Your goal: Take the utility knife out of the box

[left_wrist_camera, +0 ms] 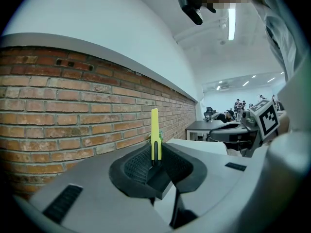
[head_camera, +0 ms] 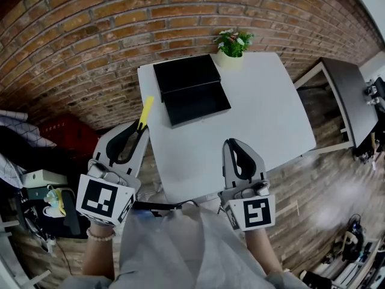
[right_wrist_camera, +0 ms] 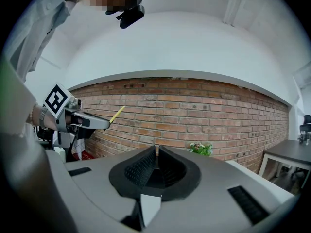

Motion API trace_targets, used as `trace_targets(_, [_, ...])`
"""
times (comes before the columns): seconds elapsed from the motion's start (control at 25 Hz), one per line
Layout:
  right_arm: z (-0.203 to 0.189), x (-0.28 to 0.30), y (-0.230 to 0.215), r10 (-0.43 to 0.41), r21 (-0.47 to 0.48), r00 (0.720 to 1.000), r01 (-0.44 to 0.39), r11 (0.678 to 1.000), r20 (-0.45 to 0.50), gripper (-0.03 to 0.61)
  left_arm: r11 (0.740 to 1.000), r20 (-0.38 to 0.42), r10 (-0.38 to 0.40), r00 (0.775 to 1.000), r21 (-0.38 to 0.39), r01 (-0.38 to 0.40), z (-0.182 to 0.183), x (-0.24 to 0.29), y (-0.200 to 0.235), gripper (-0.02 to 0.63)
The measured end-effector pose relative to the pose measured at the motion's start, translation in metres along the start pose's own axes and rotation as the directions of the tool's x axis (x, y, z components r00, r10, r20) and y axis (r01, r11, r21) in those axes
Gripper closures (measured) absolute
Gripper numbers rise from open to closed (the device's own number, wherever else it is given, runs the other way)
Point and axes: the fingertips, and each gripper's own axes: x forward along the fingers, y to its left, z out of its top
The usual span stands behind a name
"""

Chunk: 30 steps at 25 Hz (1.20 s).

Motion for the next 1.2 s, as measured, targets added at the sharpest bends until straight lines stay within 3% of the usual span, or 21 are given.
trace_targets(1.2, [-0.003, 0.005, 0.01, 0.037, -0.035, 0.999, -0.038, 0.999, -0.019, 0.526, 0.999, -0.031, -0.041, 0.999, 0.012, 0.041, -0.009, 0.01, -0.011, 0.537])
